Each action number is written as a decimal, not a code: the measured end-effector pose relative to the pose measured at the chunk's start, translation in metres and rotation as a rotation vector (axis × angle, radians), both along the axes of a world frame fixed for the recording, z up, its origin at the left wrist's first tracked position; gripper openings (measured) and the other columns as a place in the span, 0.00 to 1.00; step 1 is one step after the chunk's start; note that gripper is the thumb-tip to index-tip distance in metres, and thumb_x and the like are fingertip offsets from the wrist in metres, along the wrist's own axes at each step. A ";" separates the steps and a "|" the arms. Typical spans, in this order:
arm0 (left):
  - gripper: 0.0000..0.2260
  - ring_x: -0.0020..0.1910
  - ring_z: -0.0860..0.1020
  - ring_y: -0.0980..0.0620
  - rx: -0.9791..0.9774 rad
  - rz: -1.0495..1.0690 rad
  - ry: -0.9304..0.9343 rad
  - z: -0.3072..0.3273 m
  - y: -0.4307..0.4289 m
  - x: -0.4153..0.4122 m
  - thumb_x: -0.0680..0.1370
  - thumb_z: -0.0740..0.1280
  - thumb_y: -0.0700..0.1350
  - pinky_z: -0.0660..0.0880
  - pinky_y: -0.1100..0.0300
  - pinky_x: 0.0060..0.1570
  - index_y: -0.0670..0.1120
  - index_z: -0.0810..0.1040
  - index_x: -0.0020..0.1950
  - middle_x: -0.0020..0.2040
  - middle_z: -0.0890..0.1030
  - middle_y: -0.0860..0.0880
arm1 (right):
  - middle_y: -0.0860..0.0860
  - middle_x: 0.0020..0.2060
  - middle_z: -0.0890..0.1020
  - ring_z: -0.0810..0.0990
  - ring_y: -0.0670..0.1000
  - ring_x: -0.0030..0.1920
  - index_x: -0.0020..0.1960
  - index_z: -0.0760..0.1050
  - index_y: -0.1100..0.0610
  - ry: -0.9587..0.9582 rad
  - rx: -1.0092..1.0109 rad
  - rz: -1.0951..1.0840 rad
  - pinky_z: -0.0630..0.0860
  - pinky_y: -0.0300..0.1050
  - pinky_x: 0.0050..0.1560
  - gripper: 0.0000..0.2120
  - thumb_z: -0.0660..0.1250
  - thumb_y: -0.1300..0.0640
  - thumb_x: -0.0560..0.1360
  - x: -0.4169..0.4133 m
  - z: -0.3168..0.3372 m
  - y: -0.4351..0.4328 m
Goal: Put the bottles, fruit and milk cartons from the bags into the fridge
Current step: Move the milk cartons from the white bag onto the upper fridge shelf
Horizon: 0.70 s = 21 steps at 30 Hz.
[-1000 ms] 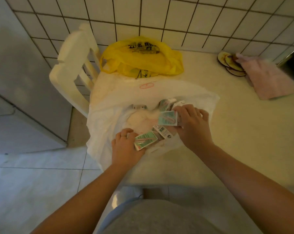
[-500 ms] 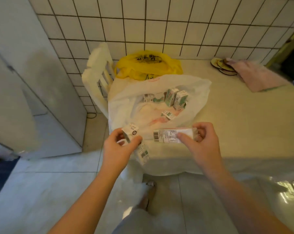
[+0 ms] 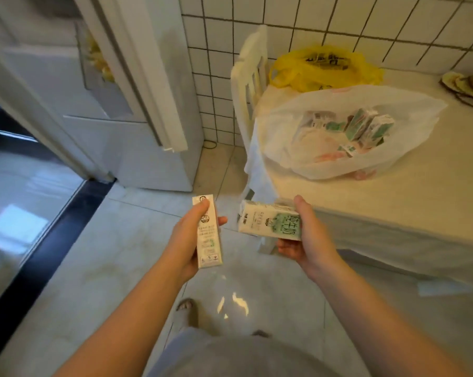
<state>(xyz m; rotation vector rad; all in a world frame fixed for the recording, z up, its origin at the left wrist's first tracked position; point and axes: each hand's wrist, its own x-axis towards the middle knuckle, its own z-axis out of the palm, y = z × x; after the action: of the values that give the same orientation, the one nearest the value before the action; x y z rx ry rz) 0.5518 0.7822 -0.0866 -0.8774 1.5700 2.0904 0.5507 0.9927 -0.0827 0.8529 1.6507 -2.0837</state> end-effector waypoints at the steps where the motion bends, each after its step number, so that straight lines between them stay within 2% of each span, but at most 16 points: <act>1: 0.18 0.45 0.78 0.47 0.028 0.026 -0.036 -0.001 -0.016 0.005 0.79 0.63 0.61 0.75 0.51 0.51 0.49 0.78 0.58 0.46 0.86 0.47 | 0.58 0.35 0.81 0.77 0.52 0.27 0.50 0.81 0.60 -0.012 0.019 0.048 0.75 0.43 0.27 0.29 0.58 0.34 0.78 0.001 -0.001 -0.015; 3: 0.23 0.44 0.79 0.46 0.102 0.090 -0.090 -0.003 -0.049 0.012 0.77 0.65 0.65 0.79 0.52 0.47 0.46 0.78 0.56 0.44 0.82 0.46 | 0.58 0.31 0.78 0.75 0.53 0.25 0.49 0.82 0.61 -0.034 0.034 0.115 0.73 0.42 0.25 0.34 0.55 0.31 0.78 0.002 -0.004 -0.048; 5: 0.28 0.46 0.82 0.43 0.169 0.163 -0.111 -0.005 -0.084 0.017 0.75 0.64 0.68 0.81 0.50 0.46 0.45 0.78 0.58 0.48 0.80 0.43 | 0.58 0.29 0.78 0.75 0.53 0.26 0.50 0.82 0.61 -0.045 0.016 0.165 0.73 0.42 0.25 0.36 0.55 0.30 0.77 0.003 -0.007 -0.083; 7: 0.32 0.47 0.84 0.41 0.186 0.218 -0.116 -0.008 -0.122 0.018 0.75 0.62 0.70 0.82 0.48 0.44 0.45 0.76 0.63 0.53 0.79 0.40 | 0.59 0.31 0.79 0.76 0.53 0.27 0.51 0.83 0.60 -0.045 -0.024 0.212 0.74 0.42 0.25 0.35 0.56 0.30 0.77 0.002 -0.011 -0.121; 9: 0.34 0.44 0.83 0.42 0.171 0.248 -0.099 -0.011 -0.163 0.018 0.76 0.59 0.71 0.81 0.48 0.44 0.44 0.74 0.67 0.52 0.79 0.40 | 0.60 0.32 0.80 0.78 0.53 0.28 0.51 0.82 0.61 -0.040 -0.069 0.257 0.77 0.42 0.27 0.32 0.58 0.33 0.77 0.001 -0.014 -0.163; 11: 0.32 0.44 0.82 0.42 0.147 0.251 -0.065 -0.016 -0.209 0.017 0.77 0.59 0.69 0.79 0.45 0.48 0.45 0.73 0.70 0.50 0.81 0.40 | 0.61 0.34 0.82 0.81 0.53 0.29 0.52 0.81 0.63 -0.036 -0.093 0.284 0.79 0.44 0.30 0.27 0.62 0.38 0.78 -0.001 -0.018 -0.207; 13: 0.29 0.51 0.81 0.42 0.126 0.240 -0.043 -0.019 -0.257 0.016 0.79 0.59 0.65 0.78 0.45 0.52 0.48 0.72 0.73 0.56 0.81 0.40 | 0.62 0.36 0.83 0.83 0.54 0.32 0.55 0.80 0.65 -0.032 -0.099 0.314 0.81 0.45 0.32 0.22 0.67 0.45 0.78 -0.005 -0.021 -0.252; 16: 0.23 0.59 0.80 0.42 0.124 0.180 0.000 -0.024 -0.335 0.014 0.82 0.60 0.59 0.81 0.47 0.48 0.52 0.71 0.74 0.65 0.79 0.41 | 0.62 0.40 0.84 0.83 0.55 0.36 0.58 0.79 0.65 -0.014 -0.067 0.377 0.83 0.45 0.37 0.18 0.71 0.53 0.76 -0.013 -0.024 -0.316; 19: 0.17 0.60 0.81 0.40 0.100 0.125 0.050 -0.025 -0.406 0.013 0.83 0.62 0.51 0.81 0.46 0.49 0.53 0.73 0.72 0.64 0.81 0.43 | 0.64 0.43 0.84 0.82 0.53 0.37 0.57 0.81 0.63 0.028 0.017 0.372 0.83 0.46 0.41 0.13 0.72 0.57 0.76 -0.024 -0.024 -0.374; 21: 0.17 0.60 0.81 0.40 0.074 0.091 0.098 -0.024 -0.446 0.011 0.83 0.63 0.47 0.81 0.46 0.48 0.54 0.73 0.72 0.63 0.81 0.45 | 0.65 0.47 0.84 0.80 0.52 0.38 0.55 0.82 0.62 0.058 0.056 0.348 0.83 0.48 0.44 0.10 0.71 0.57 0.76 -0.033 -0.022 -0.409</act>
<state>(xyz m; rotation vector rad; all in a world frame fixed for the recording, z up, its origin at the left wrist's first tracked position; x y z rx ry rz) 0.5627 0.3357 -0.1103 -0.8475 1.5157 2.2714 0.5181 0.5841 -0.1046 0.4817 1.7499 -1.8442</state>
